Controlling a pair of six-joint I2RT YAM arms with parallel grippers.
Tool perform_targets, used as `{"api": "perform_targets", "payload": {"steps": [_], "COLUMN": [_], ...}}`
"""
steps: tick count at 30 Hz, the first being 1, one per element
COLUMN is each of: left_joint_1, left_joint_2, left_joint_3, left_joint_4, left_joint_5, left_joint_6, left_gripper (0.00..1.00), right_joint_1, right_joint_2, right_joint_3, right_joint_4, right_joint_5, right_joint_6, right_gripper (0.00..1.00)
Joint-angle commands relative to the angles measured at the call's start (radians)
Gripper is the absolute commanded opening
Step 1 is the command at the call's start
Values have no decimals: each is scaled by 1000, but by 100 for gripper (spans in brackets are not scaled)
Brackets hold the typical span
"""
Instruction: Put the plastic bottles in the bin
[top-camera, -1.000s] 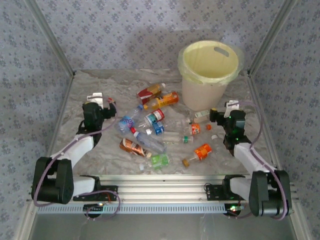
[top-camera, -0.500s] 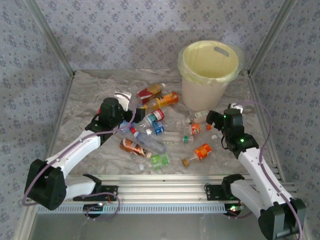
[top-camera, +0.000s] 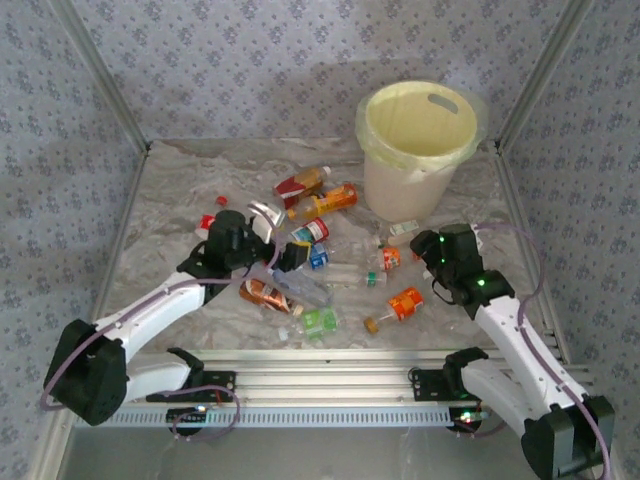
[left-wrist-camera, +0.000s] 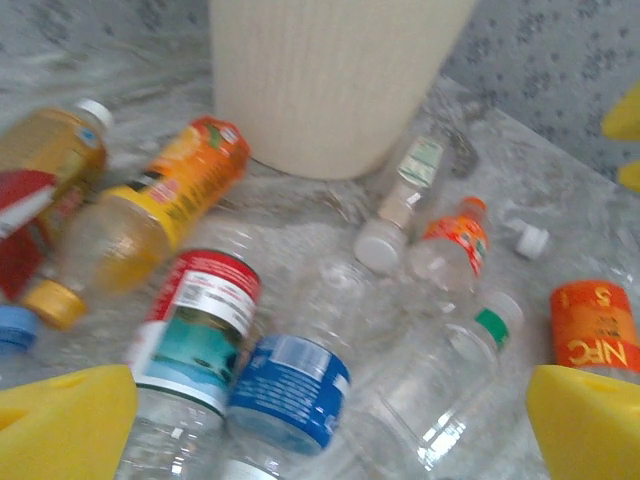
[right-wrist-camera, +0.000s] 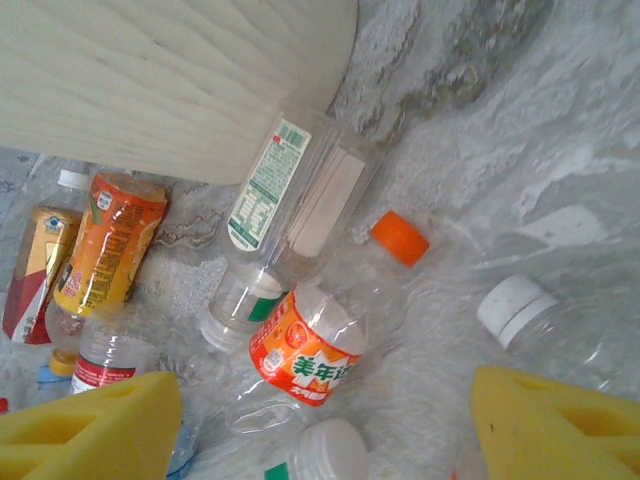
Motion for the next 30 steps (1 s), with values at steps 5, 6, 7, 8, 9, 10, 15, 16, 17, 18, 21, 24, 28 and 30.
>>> {"api": "perform_targets", "payload": {"steps": [5, 6, 7, 8, 9, 10, 15, 16, 17, 18, 21, 24, 28, 30], "left_joint_1": [-105, -111, -118, -127, -134, -146, -187, -193, -201, -208, -229, -238, -240, -244], "left_joint_2": [-10, -13, -15, -14, -15, -14, 6, 10, 15, 18, 30, 38, 43, 46], "left_joint_3": [-6, -7, -7, -7, -7, -5, 5, 7, 9, 12, 21, 25, 25, 26], "left_joint_4": [53, 60, 64, 65, 62, 52, 39, 42, 43, 41, 32, 30, 32, 32], "left_joint_5": [29, 37, 47, 50, 49, 42, 8, 8, 8, 8, -5, -21, -24, -27], "left_joint_6": [36, 34, 32, 32, 40, 52, 73, 71, 69, 71, 75, 73, 72, 71], "left_gripper": [100, 100, 100, 100, 100, 100, 100, 100, 100, 100, 100, 100, 100, 100], "right_joint_1": [34, 40, 47, 54, 62, 68, 98, 106, 110, 113, 122, 135, 146, 151], "right_joint_2": [100, 114, 133, 150, 166, 183, 254, 263, 274, 283, 315, 341, 367, 379], "right_joint_3": [-41, -40, -39, -39, -35, -34, -41, -48, -50, -51, -53, -59, -95, -101], "right_joint_4": [110, 122, 137, 154, 163, 175, 251, 270, 280, 289, 318, 343, 409, 416], "right_joint_5": [-33, -35, -35, -33, -32, -30, -15, -8, -1, 3, 11, 19, 23, 27], "right_joint_6": [178, 189, 199, 205, 211, 220, 274, 287, 300, 307, 332, 364, 414, 428], "right_gripper": [75, 75, 74, 74, 74, 73, 70, 69, 69, 69, 69, 70, 70, 70]}}
